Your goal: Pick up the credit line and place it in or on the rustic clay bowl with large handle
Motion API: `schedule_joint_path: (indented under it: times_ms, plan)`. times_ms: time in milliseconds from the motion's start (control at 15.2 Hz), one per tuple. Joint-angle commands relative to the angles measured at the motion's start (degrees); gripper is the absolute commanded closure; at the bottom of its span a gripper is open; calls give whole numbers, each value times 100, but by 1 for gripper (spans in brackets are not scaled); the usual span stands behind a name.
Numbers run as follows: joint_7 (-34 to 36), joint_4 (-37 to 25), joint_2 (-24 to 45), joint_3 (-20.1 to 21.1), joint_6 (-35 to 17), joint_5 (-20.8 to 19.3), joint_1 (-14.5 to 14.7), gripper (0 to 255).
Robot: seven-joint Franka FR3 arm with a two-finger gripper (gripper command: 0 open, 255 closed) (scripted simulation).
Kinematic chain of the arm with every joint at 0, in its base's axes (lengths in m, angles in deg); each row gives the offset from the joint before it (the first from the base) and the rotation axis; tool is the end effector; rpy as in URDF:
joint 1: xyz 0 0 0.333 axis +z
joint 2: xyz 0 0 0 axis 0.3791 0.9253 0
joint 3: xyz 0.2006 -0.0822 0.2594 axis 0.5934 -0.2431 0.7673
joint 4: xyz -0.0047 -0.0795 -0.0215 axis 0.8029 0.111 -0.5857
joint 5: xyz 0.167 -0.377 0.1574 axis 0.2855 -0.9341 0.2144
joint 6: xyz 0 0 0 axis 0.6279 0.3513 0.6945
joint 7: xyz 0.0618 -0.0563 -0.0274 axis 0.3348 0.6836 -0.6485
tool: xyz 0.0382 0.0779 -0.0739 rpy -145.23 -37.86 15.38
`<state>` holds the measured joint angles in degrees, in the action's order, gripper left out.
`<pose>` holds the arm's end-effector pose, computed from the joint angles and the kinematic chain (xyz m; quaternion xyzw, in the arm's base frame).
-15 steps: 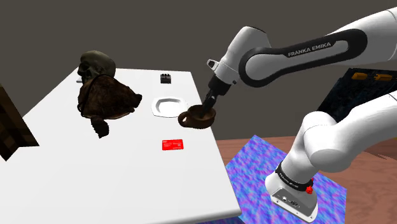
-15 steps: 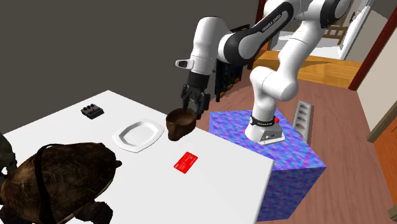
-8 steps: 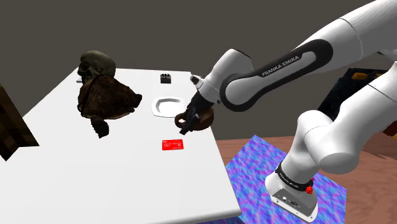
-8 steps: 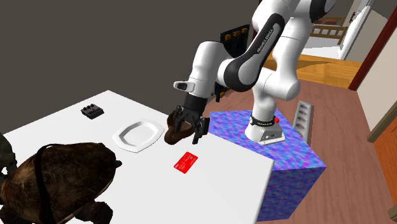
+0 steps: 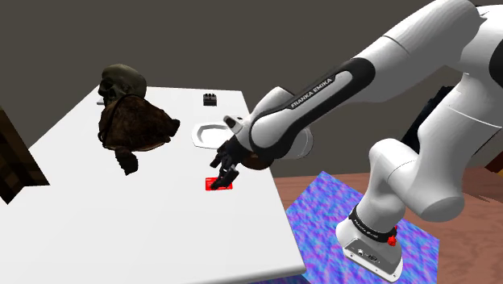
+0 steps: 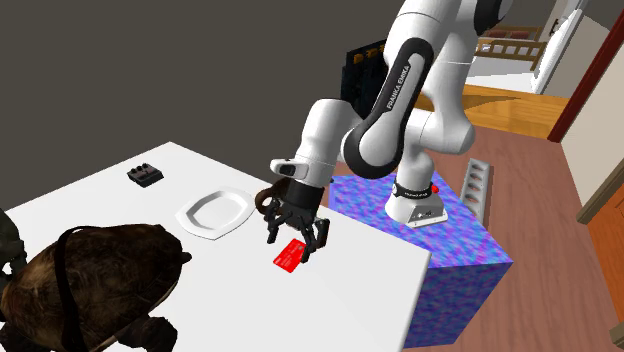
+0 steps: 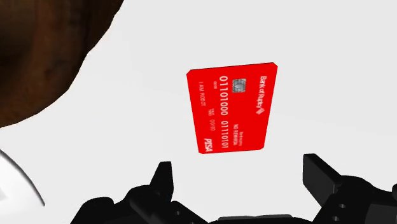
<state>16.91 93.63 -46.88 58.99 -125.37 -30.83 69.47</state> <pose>0.4037 0.2685 0.3121 -0.8624 -0.4174 -0.2561 0.1284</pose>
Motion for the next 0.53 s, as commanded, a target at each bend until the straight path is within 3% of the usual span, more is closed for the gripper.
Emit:
schedule_joint_path:
  times_ms: [0, 198, 462]
  plan:
    - [-428, -178, 259, -87, -81, 487, 171, 0]
    - [-1141, -481, 668, -132, -147, 1314, 324, 0]
    - [-1141, -481, 668, -109, -147, 1314, 300, 0]
